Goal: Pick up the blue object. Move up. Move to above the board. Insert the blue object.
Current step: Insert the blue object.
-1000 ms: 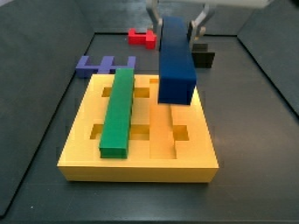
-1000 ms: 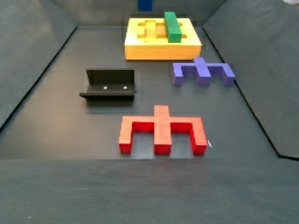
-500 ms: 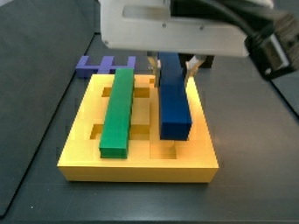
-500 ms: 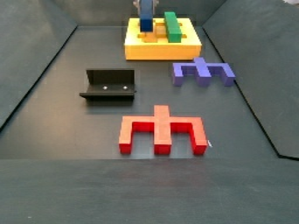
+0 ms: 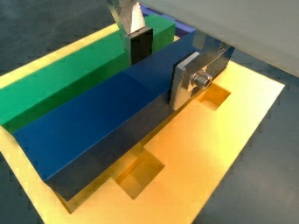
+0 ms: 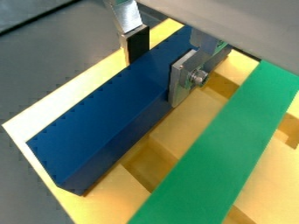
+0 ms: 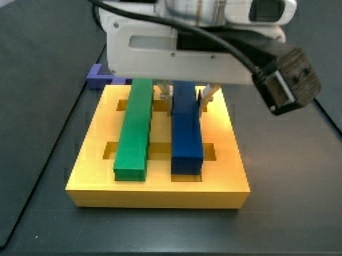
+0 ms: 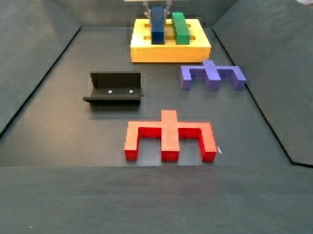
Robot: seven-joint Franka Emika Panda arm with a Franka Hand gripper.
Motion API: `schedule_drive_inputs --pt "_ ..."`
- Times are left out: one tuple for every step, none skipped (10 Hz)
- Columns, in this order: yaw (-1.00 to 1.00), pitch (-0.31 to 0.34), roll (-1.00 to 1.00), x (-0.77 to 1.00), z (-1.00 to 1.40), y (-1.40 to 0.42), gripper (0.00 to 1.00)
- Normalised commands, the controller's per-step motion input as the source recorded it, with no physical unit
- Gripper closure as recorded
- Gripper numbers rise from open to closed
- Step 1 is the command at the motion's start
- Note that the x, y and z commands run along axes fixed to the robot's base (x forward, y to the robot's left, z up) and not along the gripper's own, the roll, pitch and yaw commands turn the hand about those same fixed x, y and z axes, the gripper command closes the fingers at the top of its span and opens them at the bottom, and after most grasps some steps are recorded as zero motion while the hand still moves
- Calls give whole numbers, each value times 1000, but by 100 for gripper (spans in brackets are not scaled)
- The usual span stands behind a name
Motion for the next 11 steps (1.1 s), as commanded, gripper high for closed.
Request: schedule_drive_inputs --pt "0 0 174 66 -446 -197 100" --pt "0 0 170 143 -574 -120 100" --pt "0 23 154 209 -580 -111 100" --pt "0 44 196 217 -591 -29 100" --pt "74 43 244 77 -469 0 100" --pt "123 74 236 174 -380 66 100" --pt "71 127 213 231 -294 169 100" --pt "26 150 197 237 -237 203 100" --pt "0 119 137 217 -223 91 100" --pt "0 41 84 71 -163 0 100" --pt "0 0 0 0 0 0 100"
